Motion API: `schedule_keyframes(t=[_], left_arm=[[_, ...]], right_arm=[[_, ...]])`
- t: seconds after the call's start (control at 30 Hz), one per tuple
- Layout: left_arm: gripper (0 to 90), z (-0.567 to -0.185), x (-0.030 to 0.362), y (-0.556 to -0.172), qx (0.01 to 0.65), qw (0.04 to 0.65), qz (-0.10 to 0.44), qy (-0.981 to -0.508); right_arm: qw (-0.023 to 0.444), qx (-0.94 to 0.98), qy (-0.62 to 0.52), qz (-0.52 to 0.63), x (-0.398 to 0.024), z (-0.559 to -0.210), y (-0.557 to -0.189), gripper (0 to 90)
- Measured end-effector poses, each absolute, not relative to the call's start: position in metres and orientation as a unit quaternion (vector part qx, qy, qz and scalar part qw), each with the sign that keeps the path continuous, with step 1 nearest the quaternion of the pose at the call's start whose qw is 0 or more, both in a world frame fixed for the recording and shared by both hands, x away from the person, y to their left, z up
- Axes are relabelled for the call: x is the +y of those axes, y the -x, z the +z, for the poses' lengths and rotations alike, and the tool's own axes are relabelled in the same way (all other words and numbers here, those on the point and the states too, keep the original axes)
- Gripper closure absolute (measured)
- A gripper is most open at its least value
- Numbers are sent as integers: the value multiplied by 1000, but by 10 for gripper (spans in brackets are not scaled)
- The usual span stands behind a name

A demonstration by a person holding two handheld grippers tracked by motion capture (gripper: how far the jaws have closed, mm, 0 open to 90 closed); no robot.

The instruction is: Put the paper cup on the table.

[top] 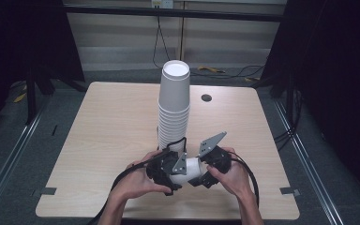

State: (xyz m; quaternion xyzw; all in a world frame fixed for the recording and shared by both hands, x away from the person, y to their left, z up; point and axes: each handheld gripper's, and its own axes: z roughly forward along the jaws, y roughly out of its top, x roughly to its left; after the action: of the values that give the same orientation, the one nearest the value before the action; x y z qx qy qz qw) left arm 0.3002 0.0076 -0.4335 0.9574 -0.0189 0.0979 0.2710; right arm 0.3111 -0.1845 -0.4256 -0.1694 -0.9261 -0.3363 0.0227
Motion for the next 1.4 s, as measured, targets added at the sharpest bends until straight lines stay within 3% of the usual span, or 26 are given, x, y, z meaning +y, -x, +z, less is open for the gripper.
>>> schedule_keyframes(t=[0.37, 0.43, 0.53, 0.6, 0.7, 0.77, 0.8, 1.0, 1.03, 1.13, 1.4], left_arm=[[153, -434, 5, -299, -43, 245, 105, -963], [154, -437, 3, -297, -27, 266, 99, -959], [153, -433, 3, -299, -55, 240, 105, -964], [153, -438, 2, -294, -22, 271, 97, -957], [153, -438, 4, -295, -24, 277, 98, -956], [152, -433, 6, -299, -57, 253, 108, -960], [149, -435, 7, -297, -37, 278, 100, -955], [134, -434, 10, -298, -48, 293, 106, -949], [132, -438, 10, -295, -14, 326, 94, -941], [132, -431, 15, -301, -57, 303, 101, -946], [137, -434, 22, -301, -31, 349, 86, -933]], right_arm=[[42, -931, 160, -325, -178, -428, -316, 185], [50, -930, 161, -326, -177, -429, -317, 182], [54, -930, 157, -326, -175, -429, -317, 182], [56, -931, 157, -325, -174, -429, -318, 186], [58, -929, 159, -328, -174, -429, -318, 193], [58, -929, 160, -328, -175, -427, -318, 197], [58, -929, 158, -330, -176, -427, -318, 200], [55, -926, 155, -340, -178, -424, -318, 209], [53, -926, 155, -341, -179, -424, -317, 210], [54, -926, 156, -340, -179, -424, -317, 212], [56, -922, 156, -351, -179, -425, -316, 212]])
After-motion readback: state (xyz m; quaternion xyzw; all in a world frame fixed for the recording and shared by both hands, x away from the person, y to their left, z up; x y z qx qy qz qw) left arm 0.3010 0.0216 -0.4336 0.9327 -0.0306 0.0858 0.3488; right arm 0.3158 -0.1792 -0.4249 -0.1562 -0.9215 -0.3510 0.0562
